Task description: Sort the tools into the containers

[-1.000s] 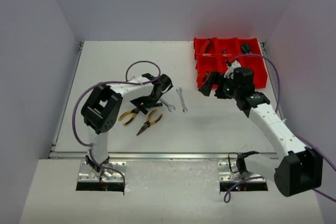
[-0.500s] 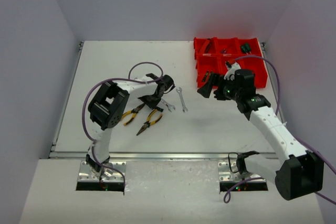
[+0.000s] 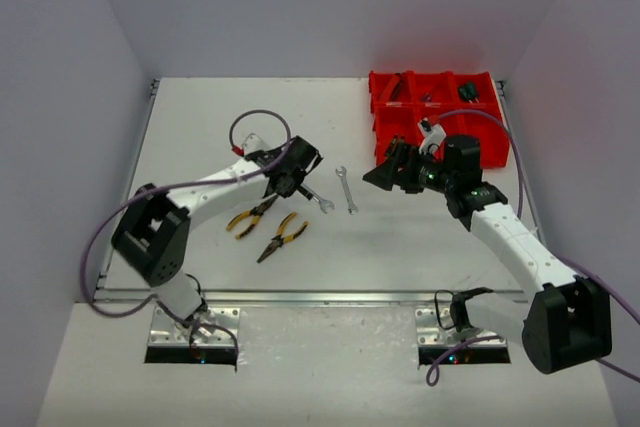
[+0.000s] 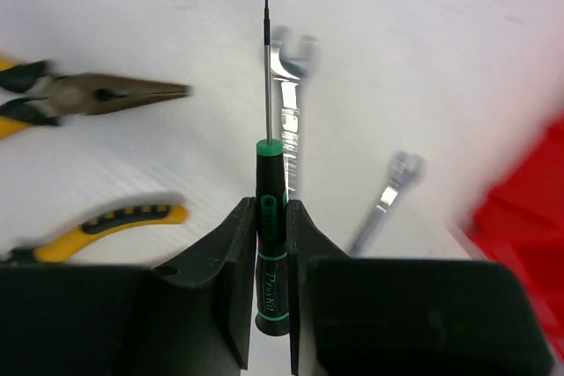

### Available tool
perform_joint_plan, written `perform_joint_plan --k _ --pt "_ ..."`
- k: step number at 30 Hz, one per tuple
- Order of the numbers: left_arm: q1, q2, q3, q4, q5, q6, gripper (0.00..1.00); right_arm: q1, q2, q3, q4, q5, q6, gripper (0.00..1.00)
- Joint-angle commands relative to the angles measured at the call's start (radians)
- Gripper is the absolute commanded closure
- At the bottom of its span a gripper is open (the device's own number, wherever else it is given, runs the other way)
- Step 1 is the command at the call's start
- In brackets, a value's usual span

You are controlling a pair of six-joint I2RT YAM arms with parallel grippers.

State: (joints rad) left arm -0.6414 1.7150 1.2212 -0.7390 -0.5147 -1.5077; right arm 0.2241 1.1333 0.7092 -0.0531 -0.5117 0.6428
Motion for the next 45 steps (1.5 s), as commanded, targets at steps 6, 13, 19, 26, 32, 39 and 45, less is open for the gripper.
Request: perform_joint_plan --k 6,13,19,26,32,39,45 --pt "-0.113 -0.491 -0.613 1.27 0.451 0.762 1.0 0.021 0.048 -0.05 0.392 -0.309 0.231 0.01" --pt "-0.114 -0.468 -0.69 1.535 0.872 0.861 1.0 0.11 0.097 -0.12 0.691 -0.36 0.372 0.15" --pt "-0.115 -0.491 -0.728 1.64 0.928 0.844 1.0 0.157 0.073 -0.103 0.579 -0.279 0.292 0.27" --pt "-0.115 -0.474 -0.724 1.653 0.941 0.836 0.94 0.166 0.07 -0.132 0.676 -0.337 0.327 1.0" --pt "-0.115 -0.49 -0.687 1.474 0.795 0.867 0.16 0.163 0.024 -0.14 0.594 -0.234 0.28 1.0" --pt "-0.109 -0.505 -0.421 0.611 0.21 0.816 0.0 0.043 0.129 0.135 0.077 0.207 0.031 1.0" --pt "-0.098 -0.7 -0.404 0.398 0.222 0.896 0.0 -0.14 0.399 0.421 -0.037 0.482 -0.006 1.0"
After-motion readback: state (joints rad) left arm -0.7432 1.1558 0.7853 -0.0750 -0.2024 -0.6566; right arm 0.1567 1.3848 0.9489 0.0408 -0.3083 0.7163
